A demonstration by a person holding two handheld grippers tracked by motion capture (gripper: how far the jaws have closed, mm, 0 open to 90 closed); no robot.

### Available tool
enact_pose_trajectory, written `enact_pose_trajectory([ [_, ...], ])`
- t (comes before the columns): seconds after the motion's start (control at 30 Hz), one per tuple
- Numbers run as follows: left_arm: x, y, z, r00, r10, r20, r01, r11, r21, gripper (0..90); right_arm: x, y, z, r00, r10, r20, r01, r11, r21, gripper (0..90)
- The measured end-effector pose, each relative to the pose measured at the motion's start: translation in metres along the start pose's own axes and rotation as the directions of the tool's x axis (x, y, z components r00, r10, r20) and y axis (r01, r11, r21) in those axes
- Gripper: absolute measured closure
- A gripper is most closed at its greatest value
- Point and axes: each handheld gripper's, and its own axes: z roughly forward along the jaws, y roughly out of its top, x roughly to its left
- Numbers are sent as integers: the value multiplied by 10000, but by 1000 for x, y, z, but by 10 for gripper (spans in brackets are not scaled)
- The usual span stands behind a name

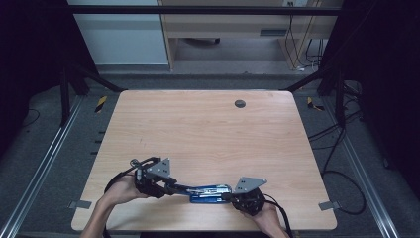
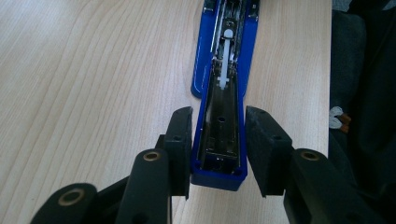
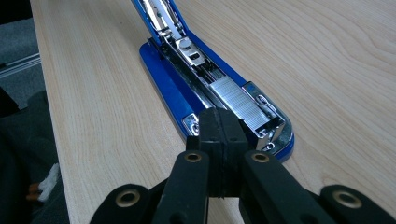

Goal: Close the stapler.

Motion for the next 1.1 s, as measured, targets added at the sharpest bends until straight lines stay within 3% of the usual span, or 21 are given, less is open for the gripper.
enact_pose_trajectory([
  [0.77,1,0,-1,9999,112,106,-112,9999,-31,632,-1,1,-1,10000,-79,18,79,9999,102,900],
  [0.9,1,0,-1,9998,116,138,-115,9999,-51,633,0,4,-3,9999,-166,-15,166,9997,-197,900],
  [1.1,1,0,-1,9999,82,146,-82,9999,-63,633,3,24,-5,9994,-296,-199,275,9951,-950,900],
])
